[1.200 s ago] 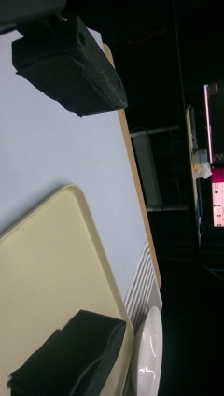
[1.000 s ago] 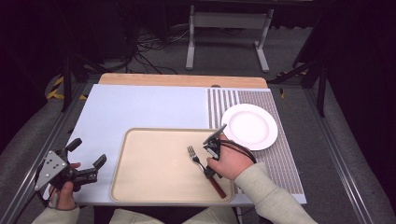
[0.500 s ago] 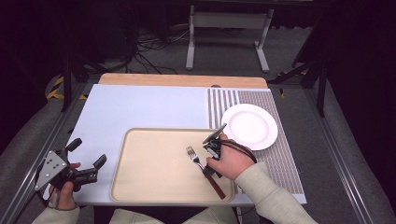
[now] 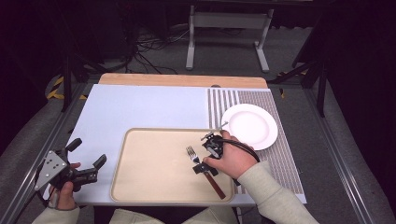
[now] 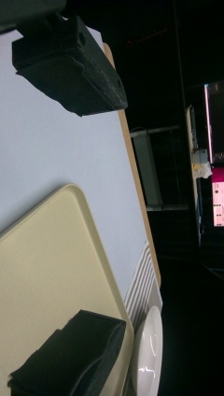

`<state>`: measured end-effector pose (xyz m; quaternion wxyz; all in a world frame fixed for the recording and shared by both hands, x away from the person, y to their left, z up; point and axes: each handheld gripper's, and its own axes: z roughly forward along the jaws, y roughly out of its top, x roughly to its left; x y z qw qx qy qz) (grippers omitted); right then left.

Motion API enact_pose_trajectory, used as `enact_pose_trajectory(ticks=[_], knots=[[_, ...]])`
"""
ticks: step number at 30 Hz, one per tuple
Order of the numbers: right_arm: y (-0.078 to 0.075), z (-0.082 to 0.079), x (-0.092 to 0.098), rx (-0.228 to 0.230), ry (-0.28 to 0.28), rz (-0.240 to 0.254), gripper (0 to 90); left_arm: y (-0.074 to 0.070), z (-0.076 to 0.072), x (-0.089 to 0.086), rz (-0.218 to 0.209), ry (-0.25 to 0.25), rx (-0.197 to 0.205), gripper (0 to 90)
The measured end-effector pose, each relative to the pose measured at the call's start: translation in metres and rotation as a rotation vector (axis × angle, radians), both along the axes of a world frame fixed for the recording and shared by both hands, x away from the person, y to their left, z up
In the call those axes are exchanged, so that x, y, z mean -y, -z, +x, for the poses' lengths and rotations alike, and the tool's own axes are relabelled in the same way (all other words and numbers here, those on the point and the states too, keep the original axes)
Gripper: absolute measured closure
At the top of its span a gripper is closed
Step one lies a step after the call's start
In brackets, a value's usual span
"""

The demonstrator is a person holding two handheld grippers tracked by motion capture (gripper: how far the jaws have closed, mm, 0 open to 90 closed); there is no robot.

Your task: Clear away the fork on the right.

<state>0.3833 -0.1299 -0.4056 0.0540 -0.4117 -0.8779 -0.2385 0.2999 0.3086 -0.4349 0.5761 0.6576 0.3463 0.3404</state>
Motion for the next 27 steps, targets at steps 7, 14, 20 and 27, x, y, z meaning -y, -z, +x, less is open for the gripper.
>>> enact_pose_trajectory(ticks=[7,14,20,27], knots=[[-0.005,0.004,-0.005,0.128,-0.112,0.038,15.1,0.000,0.000,0.000,-0.001,-0.001,-0.001,0.6],[-0.007,0.008,-0.011,0.231,-0.230,0.052,22.6,0.000,0.000,-0.001,-0.002,-0.001,-0.001,0.6],[-0.006,0.012,-0.017,0.309,-0.343,0.034,41.4,0.000,0.000,0.000,-0.001,-0.001,-0.001,0.6],[-0.005,0.016,-0.024,0.373,-0.428,0.018,78.8,0.000,0.000,-0.001,-0.003,0.000,0.001,0.6]])
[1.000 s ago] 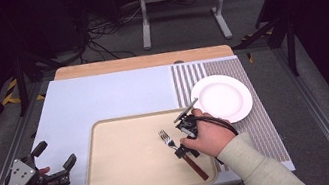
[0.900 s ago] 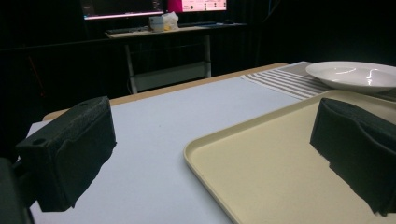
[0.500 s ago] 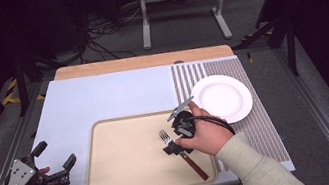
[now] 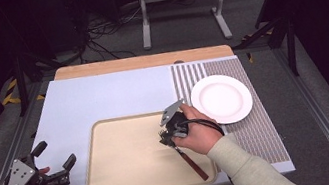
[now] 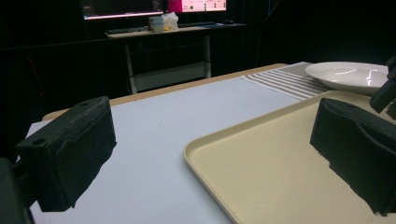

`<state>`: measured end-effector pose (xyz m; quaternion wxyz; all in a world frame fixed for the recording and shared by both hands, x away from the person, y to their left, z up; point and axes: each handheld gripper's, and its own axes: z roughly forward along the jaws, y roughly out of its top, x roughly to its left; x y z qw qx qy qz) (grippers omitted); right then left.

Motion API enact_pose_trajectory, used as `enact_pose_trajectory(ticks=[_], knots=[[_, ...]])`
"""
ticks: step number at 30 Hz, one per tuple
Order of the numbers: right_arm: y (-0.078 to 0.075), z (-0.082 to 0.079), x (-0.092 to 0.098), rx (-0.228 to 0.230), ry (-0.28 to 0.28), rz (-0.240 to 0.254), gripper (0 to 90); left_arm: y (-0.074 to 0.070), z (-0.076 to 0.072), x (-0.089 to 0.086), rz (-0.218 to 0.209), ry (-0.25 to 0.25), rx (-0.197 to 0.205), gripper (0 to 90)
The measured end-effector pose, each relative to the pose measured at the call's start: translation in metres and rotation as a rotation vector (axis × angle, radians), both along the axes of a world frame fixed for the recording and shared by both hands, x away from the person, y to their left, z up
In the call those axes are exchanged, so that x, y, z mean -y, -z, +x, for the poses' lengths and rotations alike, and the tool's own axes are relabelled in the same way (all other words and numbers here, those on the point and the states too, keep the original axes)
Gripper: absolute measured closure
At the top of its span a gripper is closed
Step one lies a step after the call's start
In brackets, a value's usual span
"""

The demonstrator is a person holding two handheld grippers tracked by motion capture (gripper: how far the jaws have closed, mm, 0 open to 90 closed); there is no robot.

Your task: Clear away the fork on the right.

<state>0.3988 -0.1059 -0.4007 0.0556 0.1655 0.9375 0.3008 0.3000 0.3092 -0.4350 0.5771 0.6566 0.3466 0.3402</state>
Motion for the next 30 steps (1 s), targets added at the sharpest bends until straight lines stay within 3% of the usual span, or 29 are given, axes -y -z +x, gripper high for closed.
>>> enact_pose_trajectory(ticks=[3,30], knots=[[0.001,0.002,-0.003,0.022,-0.034,-0.030,89.8,0.000,0.000,0.000,-0.002,0.001,0.001,0.6],[0.032,0.018,-0.015,0.038,-0.047,-0.042,90.0,0.000,0.000,0.000,0.001,0.003,0.004,0.6]])
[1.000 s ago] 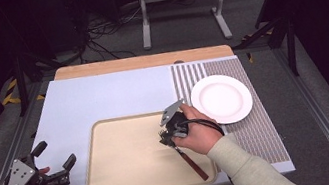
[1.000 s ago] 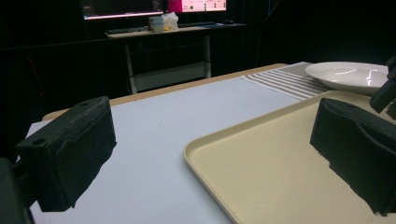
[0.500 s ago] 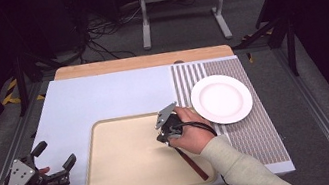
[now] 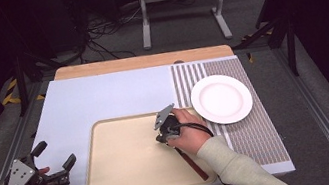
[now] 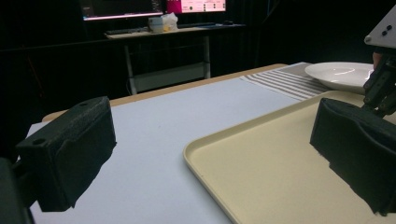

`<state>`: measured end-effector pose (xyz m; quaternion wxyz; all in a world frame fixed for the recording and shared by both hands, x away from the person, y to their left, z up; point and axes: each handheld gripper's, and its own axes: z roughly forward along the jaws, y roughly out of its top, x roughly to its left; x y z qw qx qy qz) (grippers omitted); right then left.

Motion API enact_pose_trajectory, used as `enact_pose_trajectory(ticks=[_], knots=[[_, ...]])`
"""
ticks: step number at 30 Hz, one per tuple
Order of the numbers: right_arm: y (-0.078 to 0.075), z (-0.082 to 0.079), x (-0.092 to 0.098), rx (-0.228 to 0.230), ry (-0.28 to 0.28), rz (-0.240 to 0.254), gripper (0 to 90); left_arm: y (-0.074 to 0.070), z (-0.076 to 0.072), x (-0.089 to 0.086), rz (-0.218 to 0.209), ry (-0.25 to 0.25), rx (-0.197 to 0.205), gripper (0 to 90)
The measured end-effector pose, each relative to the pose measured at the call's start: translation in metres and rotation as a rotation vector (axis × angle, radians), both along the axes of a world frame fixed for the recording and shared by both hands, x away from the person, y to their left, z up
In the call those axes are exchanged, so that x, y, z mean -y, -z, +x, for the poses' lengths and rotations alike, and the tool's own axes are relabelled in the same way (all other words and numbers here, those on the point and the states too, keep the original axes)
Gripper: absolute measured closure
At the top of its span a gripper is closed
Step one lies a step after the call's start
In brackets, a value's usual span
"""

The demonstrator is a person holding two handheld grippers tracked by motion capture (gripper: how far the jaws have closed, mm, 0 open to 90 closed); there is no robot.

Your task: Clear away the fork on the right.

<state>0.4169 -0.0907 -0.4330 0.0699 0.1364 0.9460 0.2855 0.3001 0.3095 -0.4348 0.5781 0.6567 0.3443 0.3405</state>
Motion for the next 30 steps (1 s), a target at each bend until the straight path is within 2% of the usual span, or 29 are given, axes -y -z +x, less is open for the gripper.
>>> enact_pose_trajectory(ticks=[6,13,30], knots=[[0.003,0.001,0.000,-0.005,-0.001,-0.006,90.0,0.000,0.000,0.000,0.001,-0.001,-0.002,0.6],[0.003,0.003,0.001,0.012,0.011,-0.020,90.0,0.000,0.000,0.000,0.000,0.000,0.001,0.6],[0.003,0.013,0.017,0.041,0.086,-0.040,90.0,0.000,0.000,0.001,0.001,0.000,-0.005,0.6]])
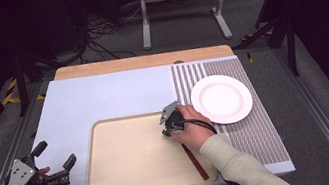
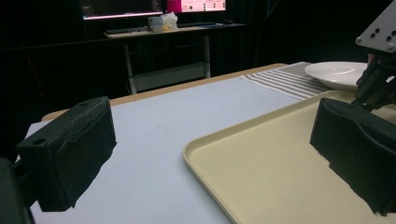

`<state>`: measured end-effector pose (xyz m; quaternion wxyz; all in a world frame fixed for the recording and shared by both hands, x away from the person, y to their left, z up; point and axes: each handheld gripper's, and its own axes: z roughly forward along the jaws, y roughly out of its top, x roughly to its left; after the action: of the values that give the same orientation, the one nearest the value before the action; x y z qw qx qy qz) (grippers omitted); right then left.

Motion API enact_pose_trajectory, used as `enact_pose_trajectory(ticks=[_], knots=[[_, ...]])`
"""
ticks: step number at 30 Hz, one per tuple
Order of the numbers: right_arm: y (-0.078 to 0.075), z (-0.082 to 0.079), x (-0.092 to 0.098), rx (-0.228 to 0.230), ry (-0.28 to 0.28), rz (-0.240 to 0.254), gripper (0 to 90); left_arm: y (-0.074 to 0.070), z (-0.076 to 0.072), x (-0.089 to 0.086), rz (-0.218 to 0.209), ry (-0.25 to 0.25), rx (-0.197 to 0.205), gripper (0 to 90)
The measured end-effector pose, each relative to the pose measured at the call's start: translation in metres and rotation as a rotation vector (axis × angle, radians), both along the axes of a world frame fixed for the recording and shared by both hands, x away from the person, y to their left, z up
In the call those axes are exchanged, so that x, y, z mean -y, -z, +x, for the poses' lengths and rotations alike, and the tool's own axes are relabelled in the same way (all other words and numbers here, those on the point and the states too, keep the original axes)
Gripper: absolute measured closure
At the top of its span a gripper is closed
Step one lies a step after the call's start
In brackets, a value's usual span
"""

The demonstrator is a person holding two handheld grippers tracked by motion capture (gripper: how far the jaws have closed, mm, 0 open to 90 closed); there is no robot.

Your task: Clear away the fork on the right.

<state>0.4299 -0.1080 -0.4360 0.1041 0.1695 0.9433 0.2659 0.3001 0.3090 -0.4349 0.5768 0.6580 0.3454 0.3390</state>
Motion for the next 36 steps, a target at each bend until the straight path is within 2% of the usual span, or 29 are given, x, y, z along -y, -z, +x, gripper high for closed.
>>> enact_pose_trajectory(ticks=[17,36], knots=[[-0.002,0.008,0.020,0.012,0.080,-0.019,90.0,0.000,0.000,0.000,-0.001,-0.001,-0.001,0.7],[-0.003,0.010,0.041,0.020,0.132,-0.026,90.0,0.001,0.000,0.001,0.002,0.000,-0.002,0.7]])
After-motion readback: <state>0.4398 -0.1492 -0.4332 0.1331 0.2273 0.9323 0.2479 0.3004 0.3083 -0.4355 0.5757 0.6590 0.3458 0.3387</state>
